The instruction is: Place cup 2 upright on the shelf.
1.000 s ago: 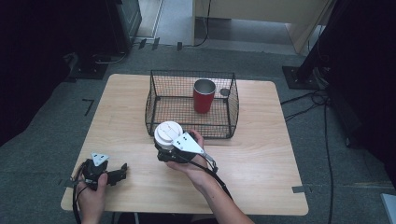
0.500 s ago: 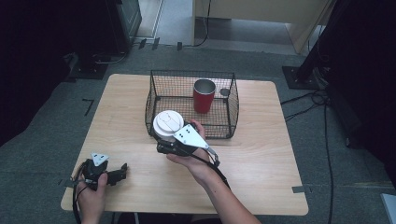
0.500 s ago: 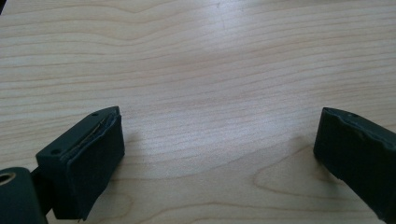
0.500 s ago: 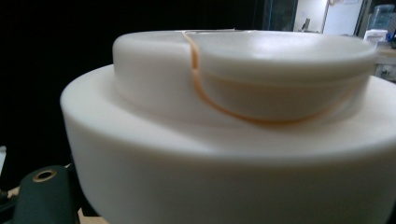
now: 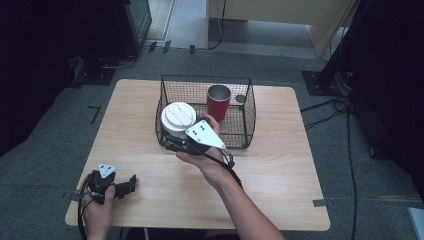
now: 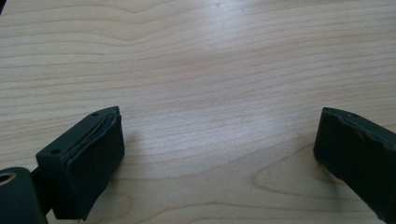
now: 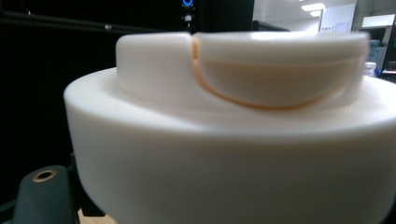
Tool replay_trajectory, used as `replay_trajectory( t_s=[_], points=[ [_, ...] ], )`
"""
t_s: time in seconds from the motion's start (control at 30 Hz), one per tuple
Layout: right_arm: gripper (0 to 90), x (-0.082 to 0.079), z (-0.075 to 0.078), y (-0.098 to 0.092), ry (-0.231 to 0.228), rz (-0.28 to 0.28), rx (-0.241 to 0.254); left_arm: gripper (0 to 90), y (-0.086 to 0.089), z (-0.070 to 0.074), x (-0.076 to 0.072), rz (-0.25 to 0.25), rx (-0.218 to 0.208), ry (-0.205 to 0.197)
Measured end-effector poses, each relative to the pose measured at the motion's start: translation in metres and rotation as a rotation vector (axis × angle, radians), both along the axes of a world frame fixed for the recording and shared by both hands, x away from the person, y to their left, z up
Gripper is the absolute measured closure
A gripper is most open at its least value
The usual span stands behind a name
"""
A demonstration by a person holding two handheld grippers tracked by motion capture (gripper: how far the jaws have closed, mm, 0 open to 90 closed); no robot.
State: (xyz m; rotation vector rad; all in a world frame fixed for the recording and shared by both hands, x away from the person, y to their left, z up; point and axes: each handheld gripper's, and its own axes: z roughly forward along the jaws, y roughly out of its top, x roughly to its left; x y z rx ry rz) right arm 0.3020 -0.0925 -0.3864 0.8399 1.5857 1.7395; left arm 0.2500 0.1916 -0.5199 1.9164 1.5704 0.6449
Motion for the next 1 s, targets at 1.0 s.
replay_trajectory(
  t_s=[1.0],
  points=[
    [15.6, 0.084, 0.015, 0.008, -0.044, -0.110, 0.019, 2.5, 0.000, 0.000, 0.000, 0.000, 0.000, -0.001]
  ],
)
